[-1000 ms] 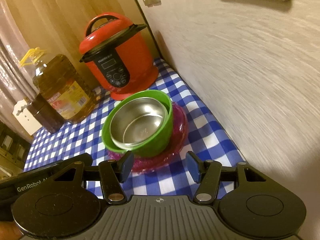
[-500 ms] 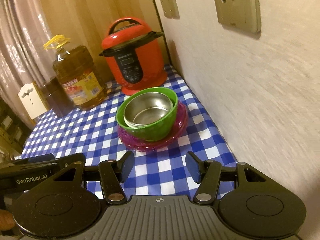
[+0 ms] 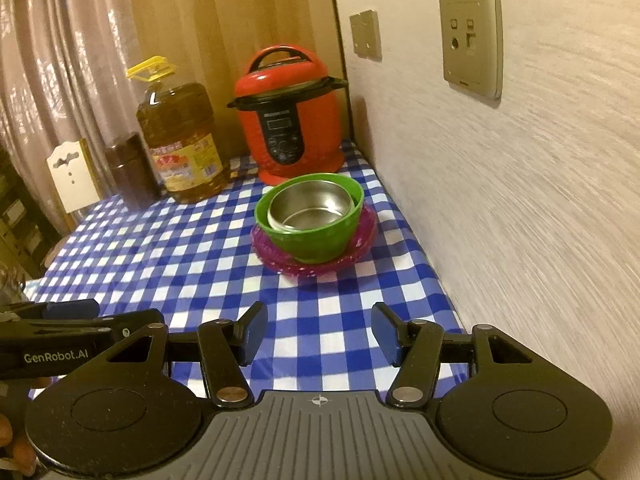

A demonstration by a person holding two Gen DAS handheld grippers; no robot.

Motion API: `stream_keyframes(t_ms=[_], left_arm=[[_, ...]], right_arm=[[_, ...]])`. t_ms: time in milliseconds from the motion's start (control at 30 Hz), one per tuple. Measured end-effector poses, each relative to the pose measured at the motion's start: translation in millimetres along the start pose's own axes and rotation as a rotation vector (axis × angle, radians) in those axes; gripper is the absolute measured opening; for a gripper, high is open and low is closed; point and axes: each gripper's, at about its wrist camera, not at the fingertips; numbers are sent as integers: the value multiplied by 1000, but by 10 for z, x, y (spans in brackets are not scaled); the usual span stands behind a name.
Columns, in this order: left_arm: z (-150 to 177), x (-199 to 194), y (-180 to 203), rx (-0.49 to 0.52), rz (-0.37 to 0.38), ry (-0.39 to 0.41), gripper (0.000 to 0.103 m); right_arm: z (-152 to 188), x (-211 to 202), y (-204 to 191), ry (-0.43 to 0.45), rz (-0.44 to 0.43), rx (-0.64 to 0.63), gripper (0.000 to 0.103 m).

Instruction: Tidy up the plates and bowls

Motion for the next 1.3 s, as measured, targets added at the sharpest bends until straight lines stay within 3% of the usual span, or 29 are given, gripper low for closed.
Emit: stream_keyframes(t_ms=[600,1300], left_arm=[[325,-460,-53,15,-70,23,91],[512,-485,-52,36,-82,3,91]], right_arm=[[319,-469,-304,4,20,-47,58],[496,-415,-393,-47,10,-45,58]])
Point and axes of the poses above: each gripper's, at about its wrist camera, not at the fingertips, and x roughly the way its jaws point, y to its right, z to its underside, and after that the axes turned 11 degrees about -x, right-handed
